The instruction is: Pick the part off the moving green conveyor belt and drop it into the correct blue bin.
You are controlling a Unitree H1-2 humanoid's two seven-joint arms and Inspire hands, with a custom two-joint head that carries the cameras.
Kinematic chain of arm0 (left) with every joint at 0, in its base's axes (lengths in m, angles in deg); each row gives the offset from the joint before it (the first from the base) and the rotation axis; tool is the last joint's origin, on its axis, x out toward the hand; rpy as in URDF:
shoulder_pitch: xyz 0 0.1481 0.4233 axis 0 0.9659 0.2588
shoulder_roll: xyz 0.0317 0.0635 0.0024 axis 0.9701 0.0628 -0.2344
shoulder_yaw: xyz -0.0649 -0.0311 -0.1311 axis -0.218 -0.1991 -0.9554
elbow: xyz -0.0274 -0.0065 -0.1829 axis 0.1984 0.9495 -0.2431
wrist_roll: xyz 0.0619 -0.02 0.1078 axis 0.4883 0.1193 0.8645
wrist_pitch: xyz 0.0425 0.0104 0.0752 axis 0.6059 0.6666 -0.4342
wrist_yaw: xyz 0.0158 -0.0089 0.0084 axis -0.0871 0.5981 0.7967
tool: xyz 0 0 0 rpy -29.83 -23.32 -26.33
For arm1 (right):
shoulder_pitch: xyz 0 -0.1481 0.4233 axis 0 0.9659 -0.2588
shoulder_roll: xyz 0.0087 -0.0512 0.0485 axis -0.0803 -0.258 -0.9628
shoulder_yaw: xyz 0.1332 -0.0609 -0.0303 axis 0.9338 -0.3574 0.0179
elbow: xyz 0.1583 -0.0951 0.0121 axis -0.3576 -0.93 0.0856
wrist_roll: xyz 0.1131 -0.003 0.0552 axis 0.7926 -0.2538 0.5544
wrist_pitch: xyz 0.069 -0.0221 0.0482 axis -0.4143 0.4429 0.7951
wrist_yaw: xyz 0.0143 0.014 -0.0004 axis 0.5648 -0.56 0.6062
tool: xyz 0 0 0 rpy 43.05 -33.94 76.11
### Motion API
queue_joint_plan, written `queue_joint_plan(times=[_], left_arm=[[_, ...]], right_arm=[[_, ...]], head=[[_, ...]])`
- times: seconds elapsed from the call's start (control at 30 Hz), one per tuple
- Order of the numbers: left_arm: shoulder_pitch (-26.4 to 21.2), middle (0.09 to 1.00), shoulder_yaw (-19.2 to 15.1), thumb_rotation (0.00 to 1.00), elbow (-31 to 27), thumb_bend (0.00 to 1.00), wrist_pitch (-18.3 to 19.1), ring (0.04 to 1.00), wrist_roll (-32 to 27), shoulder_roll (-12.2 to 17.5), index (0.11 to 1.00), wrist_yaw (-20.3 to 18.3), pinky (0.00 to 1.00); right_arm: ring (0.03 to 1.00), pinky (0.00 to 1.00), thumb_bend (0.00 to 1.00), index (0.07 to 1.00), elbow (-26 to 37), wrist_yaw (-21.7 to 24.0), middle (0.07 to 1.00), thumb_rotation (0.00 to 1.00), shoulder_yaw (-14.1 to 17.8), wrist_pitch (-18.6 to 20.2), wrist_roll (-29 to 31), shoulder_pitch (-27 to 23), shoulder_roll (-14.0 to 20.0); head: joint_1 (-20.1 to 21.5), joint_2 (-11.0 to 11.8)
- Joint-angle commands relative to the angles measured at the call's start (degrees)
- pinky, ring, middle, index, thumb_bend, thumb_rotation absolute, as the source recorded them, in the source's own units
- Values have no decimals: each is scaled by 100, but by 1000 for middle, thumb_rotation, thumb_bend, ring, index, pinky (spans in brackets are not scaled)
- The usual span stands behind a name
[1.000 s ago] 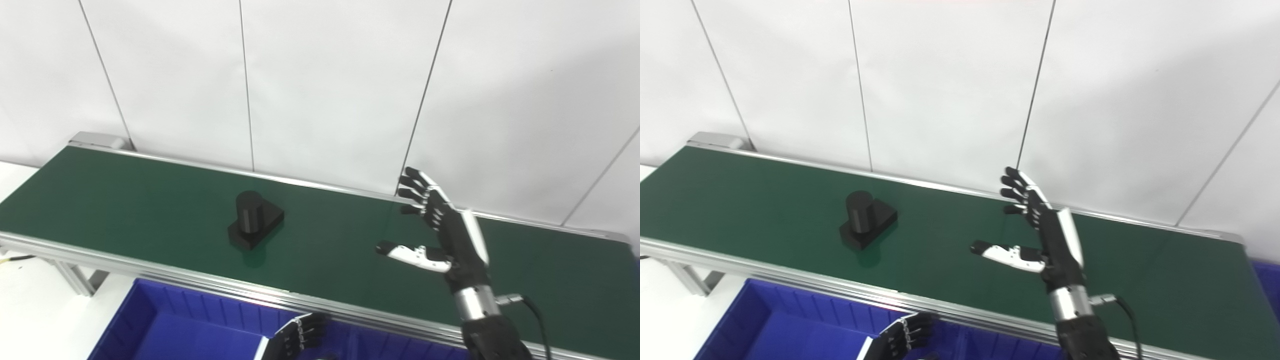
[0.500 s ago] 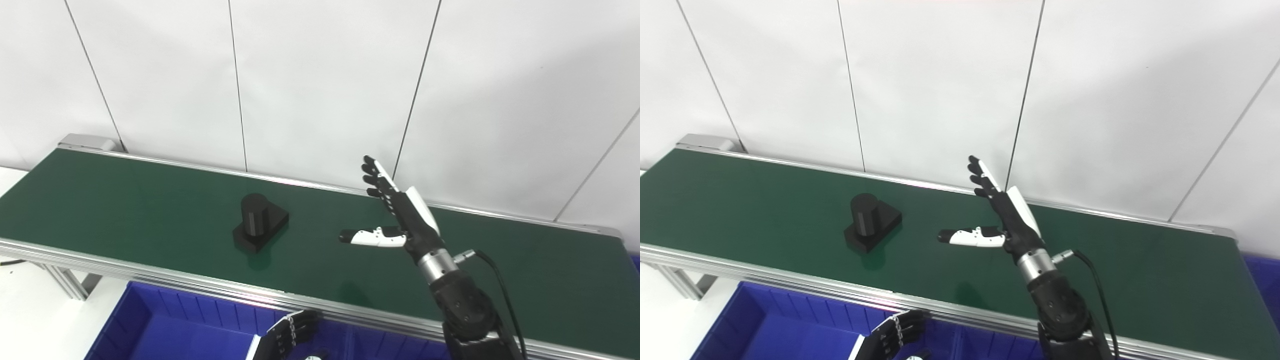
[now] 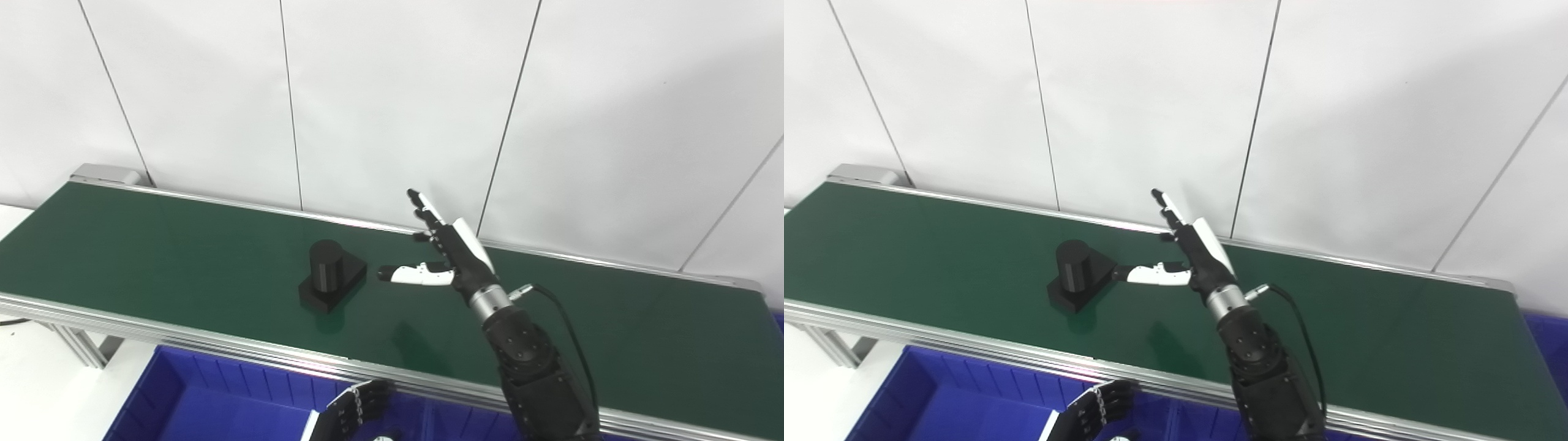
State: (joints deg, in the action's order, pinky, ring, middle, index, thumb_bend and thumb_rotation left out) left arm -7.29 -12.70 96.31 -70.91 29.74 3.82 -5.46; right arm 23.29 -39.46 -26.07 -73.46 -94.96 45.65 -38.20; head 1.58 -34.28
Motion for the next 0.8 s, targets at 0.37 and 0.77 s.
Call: queue_joint_plan(times=[0.37,0.77], left_arm=[[-37,736,-3,0,-179,586,-185,727,34,-67,722,-33,749],[-5,759,14,0,-279,595,-185,743,108,-46,734,70,777]], right_arm=[[983,765,982,1000,-727,-389,1000,403,-70,-544,-69,-515,-345],[981,895,1000,1000,-1432,-699,1000,406,-220,-890,-305,-631,-452]], head=[[-39,-34],[-99,-42]])
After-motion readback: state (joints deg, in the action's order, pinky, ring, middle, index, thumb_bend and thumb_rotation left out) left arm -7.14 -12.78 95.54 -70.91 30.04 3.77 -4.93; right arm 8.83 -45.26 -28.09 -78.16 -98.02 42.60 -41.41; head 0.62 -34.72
